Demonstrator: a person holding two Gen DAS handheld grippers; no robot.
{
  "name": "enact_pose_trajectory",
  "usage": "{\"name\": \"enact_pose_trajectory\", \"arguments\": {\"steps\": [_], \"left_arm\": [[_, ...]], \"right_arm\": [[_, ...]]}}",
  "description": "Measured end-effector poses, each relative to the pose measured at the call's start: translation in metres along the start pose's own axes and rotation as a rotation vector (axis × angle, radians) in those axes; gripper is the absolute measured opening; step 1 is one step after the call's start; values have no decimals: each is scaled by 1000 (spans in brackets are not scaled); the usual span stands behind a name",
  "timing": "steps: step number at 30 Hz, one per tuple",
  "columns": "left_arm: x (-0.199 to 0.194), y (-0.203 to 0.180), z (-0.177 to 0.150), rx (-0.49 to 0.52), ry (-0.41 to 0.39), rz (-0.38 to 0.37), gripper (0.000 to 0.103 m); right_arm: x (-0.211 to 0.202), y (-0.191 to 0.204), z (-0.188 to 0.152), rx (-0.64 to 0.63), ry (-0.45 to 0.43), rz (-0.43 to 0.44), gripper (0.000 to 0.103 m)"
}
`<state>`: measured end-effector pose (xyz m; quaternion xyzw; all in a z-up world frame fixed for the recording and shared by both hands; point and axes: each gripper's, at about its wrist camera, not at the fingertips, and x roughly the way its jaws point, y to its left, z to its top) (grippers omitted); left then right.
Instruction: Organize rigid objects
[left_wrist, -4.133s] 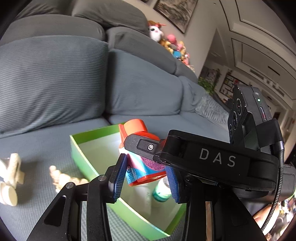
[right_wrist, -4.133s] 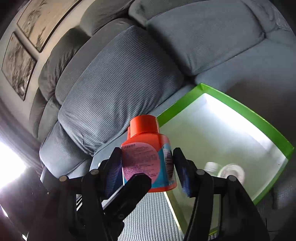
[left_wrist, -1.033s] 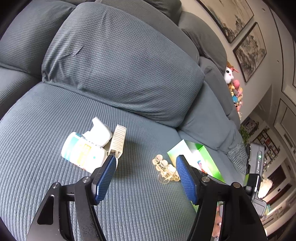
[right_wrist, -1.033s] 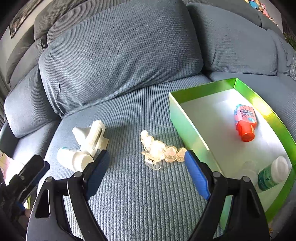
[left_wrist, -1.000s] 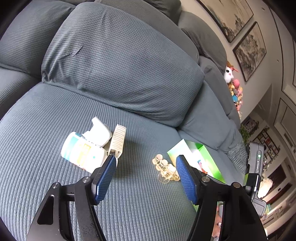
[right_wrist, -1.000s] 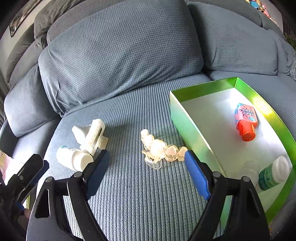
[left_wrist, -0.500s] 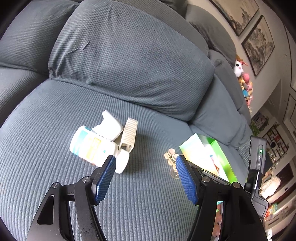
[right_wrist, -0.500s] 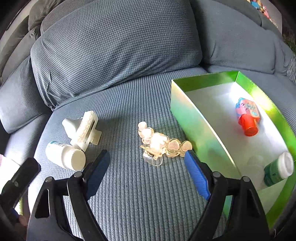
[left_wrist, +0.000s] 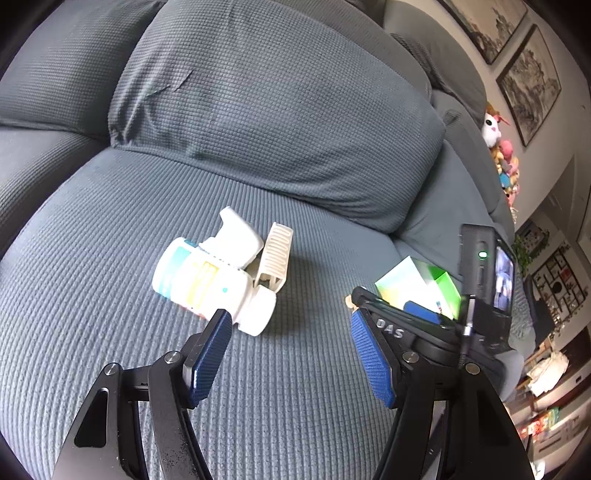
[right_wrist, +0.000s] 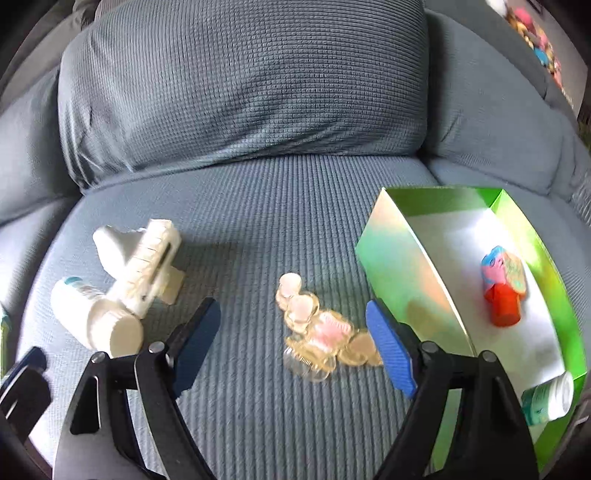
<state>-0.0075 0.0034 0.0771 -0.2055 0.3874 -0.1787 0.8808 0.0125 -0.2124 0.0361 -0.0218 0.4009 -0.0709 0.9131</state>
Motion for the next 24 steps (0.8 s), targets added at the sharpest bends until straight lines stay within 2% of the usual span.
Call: {"name": "enact_pose_trajectory", "arguments": {"steps": [4, 8, 13, 15, 16, 17, 20, 24], "left_arm": [[1, 0, 0, -2, 9, 2, 67], [1, 0, -1, 0, 14, 6, 67], [3, -1, -2, 1, 23, -6, 67], [3, -2, -3, 2, 23, -2, 67], [3, -2, -3, 0, 24, -1, 67], [3, -1, -3, -3, 25, -2, 67], [3, 0, -2, -13, 27, -11, 67], [3, 0, -3, -16, 25, -5, 67]], "right_arm": [[15, 6, -2, -46, 39, -20, 75], [25, 8, -6, -93, 62, -81, 73], [35, 4, -5, -99, 80, -119, 73], [40, 3, -4, -115, 76, -153, 62], [42, 2, -4, -123, 75, -167, 52], [40, 0, -4, -112, 68, -126, 44], [30, -4, -3, -90, 74, -60, 43], [18, -5, -8, -65, 105, 81, 41]]}}
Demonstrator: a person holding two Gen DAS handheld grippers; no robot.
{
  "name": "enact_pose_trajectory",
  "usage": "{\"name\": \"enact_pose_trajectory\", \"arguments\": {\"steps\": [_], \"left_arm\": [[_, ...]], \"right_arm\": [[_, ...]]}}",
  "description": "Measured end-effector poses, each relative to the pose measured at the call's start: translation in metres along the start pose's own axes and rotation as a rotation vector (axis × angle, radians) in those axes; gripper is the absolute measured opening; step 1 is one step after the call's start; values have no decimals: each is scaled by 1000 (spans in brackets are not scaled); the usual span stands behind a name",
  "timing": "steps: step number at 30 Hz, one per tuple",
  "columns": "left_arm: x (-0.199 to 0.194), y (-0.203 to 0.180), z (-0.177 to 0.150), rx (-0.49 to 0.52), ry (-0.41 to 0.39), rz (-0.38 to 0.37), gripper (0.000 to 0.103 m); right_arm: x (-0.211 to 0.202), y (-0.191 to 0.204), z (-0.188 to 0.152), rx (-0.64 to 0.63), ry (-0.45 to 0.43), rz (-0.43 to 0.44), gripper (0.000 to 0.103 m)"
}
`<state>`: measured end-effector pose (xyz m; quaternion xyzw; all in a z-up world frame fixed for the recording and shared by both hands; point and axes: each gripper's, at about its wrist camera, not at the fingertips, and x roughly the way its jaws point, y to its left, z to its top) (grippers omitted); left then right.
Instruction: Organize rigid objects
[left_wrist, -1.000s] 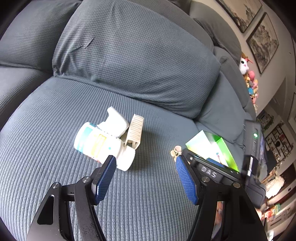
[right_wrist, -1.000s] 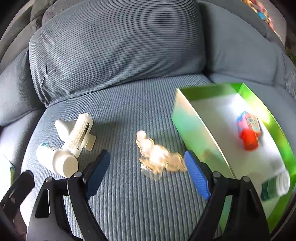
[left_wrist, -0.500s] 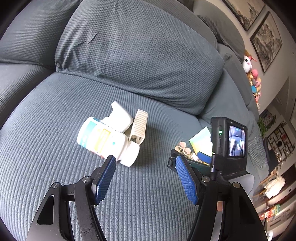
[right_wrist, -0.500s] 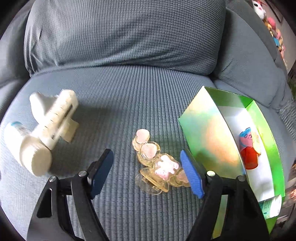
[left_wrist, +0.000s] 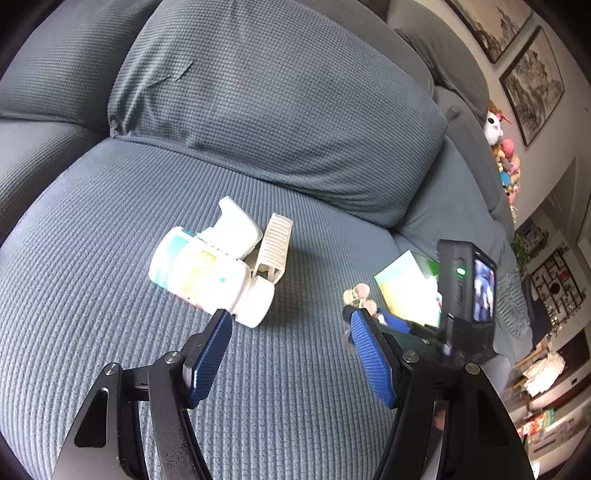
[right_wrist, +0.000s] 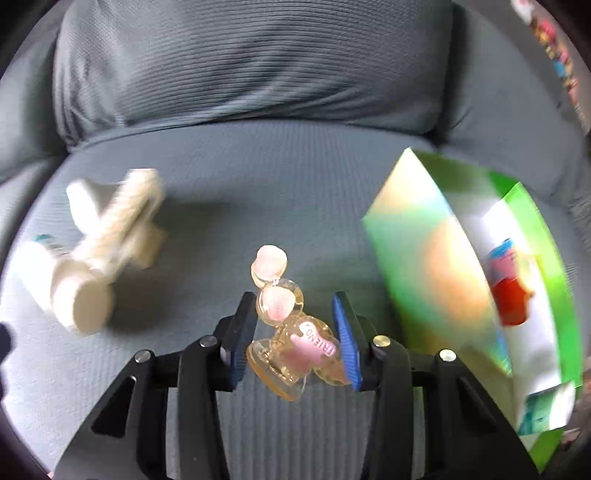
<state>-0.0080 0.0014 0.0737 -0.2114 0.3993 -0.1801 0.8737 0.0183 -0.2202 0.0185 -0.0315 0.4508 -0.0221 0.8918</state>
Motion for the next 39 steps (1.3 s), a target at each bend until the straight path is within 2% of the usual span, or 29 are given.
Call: {"name": "enact_pose_trajectory", "arguments": {"steps": [5, 10, 14, 18, 20, 23, 25, 28, 33, 36, 39], "left_arm": [[-2, 4, 1, -15, -6, 4, 67], [-5, 12, 4, -52, -18, -1, 67], [-5, 15, 4, -63, -15, 22, 67], [-3, 16, 4, -60, -8, 37, 67], [-1, 17, 4, -61, 4, 54, 68], [1, 22, 4, -76, 32, 78, 68], [1, 25, 4, -86, 35, 92, 68], [3, 26, 3, -86, 60, 72, 68], [18, 15, -7, -48, 199, 17, 68], [20, 4, -13, 1, 218, 40, 68], [21, -4, -18, 15, 239, 18, 68]], "right_arm": [[-14, 9, -12, -1, 16, 112, 41], [-23, 25, -27, 46, 60, 353, 41], [-23, 32, -34, 94, 133, 540, 41], [-24, 37, -39, 136, 150, 522, 42], [-24, 35, -39, 167, 160, 551, 45], [-26, 26, -37, 200, 151, 563, 61], [-27, 17, -32, 216, 127, 550, 64], [-31, 5, -28, 244, 97, 542, 64], [-37, -6, -27, 258, 76, 568, 64], [-37, -4, -29, 255, 88, 599, 64], [-36, -1, -31, 243, 101, 619, 64]]}}
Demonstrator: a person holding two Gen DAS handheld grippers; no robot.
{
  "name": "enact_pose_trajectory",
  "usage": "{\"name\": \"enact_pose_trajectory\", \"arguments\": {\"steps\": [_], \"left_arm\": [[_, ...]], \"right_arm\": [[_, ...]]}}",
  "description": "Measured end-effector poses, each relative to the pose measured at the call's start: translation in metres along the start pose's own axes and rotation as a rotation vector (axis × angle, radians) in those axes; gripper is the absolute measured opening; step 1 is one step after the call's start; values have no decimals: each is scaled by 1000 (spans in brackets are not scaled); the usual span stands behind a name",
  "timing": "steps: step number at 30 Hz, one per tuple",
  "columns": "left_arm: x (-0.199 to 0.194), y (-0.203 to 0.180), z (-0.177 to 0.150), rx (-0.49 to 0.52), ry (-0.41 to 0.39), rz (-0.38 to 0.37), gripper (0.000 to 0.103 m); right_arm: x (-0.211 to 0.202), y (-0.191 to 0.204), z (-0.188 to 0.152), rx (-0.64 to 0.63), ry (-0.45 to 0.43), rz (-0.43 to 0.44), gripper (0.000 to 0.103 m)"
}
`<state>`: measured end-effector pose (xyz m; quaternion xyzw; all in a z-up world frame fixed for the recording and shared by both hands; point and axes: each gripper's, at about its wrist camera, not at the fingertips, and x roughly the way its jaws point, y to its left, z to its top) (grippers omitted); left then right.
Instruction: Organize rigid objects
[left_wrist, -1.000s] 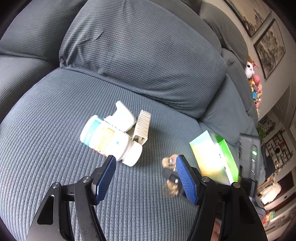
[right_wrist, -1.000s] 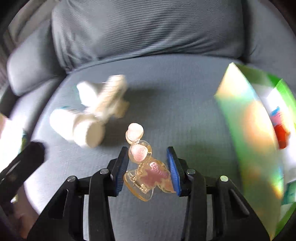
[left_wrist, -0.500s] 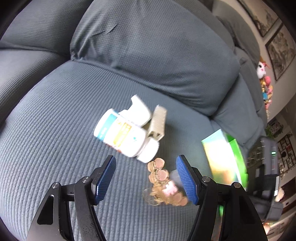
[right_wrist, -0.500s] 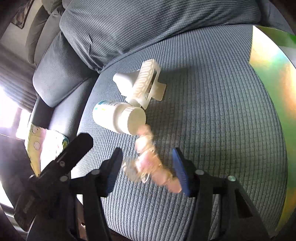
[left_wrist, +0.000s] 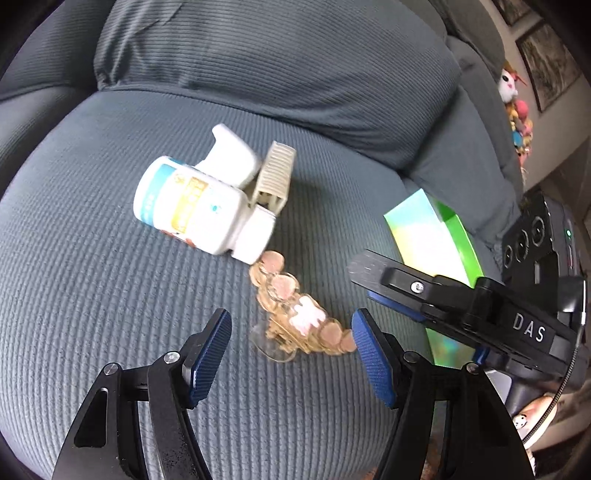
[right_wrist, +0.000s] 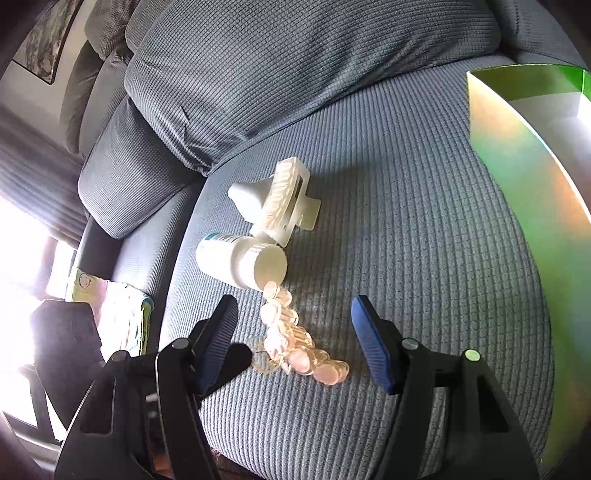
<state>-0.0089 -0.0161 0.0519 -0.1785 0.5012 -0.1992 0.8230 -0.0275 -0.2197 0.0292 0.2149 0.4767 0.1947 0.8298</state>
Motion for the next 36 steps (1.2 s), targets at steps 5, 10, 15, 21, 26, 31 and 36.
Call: {"name": "enact_pose_trajectory", "arguments": {"steps": [5, 10, 15, 21, 26, 31, 36], "left_arm": [[7, -8, -4, 19, 20, 21, 68], [15, -10, -5, 16, 42, 28, 68], [21, -11, -5, 23, 50, 33, 68], [36, -22, -7, 52, 61, 39, 50], [40, -26, -6, 67, 45, 40, 49], [25, -34, -7, 129, -14, 29, 48], [14, -43, -6, 165, -69, 19, 48]], "right_arm": [[9, 6, -3, -21, 42, 14, 64], [21, 12, -6, -47, 85, 10, 64], [29, 14, -7, -53, 103, -8, 62], [43, 15, -9, -67, 148, -1, 59], [46, 13, -9, -61, 134, -15, 47], [28, 19, -11, -88, 62, -33, 31], [11, 20, -9, -87, 7, -33, 30]]}}
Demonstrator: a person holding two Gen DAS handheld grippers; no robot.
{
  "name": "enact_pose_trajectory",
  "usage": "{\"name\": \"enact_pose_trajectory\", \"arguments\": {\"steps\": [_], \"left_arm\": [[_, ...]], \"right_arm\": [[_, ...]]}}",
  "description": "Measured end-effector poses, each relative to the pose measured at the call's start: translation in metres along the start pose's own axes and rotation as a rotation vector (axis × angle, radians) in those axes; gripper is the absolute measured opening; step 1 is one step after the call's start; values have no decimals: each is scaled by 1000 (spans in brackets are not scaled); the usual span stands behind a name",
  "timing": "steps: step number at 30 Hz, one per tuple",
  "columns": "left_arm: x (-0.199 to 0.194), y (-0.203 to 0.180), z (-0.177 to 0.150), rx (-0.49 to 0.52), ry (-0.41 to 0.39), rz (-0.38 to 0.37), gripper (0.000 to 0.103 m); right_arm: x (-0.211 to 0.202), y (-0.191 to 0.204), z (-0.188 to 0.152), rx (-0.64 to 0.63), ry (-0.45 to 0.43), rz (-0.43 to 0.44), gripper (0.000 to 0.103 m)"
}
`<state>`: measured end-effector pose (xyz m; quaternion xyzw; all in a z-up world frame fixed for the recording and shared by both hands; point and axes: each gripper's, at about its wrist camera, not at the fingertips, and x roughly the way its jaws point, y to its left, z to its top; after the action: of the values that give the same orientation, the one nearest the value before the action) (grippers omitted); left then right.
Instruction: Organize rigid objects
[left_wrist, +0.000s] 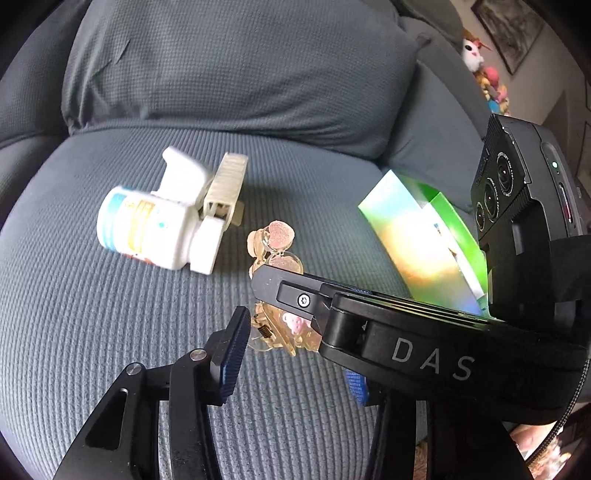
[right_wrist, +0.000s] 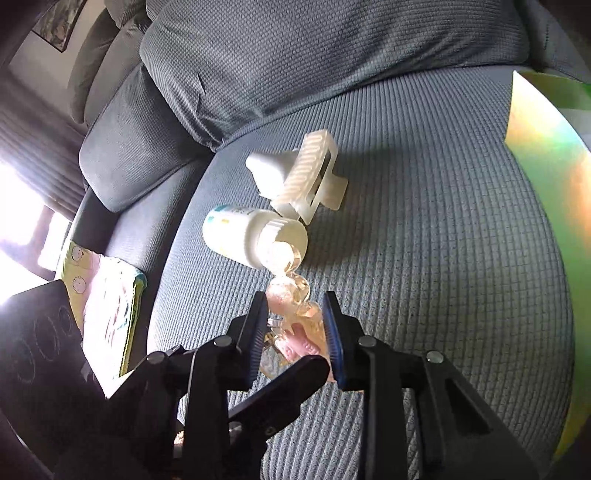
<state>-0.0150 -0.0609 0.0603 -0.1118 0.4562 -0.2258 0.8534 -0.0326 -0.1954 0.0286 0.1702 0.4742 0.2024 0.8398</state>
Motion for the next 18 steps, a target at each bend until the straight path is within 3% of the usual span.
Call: {"name": "enact_pose_trajectory", "arguments": {"steps": [9, 18], "left_arm": [[-27, -30, 10, 83, -158, -55, 48], [-19, -76, 21, 177, -197, -108, 48]], "right_arm": [[-49, 3, 4, -8, -172, -2, 30], [-91, -20, 5, 56, -299, -16, 31]]}}
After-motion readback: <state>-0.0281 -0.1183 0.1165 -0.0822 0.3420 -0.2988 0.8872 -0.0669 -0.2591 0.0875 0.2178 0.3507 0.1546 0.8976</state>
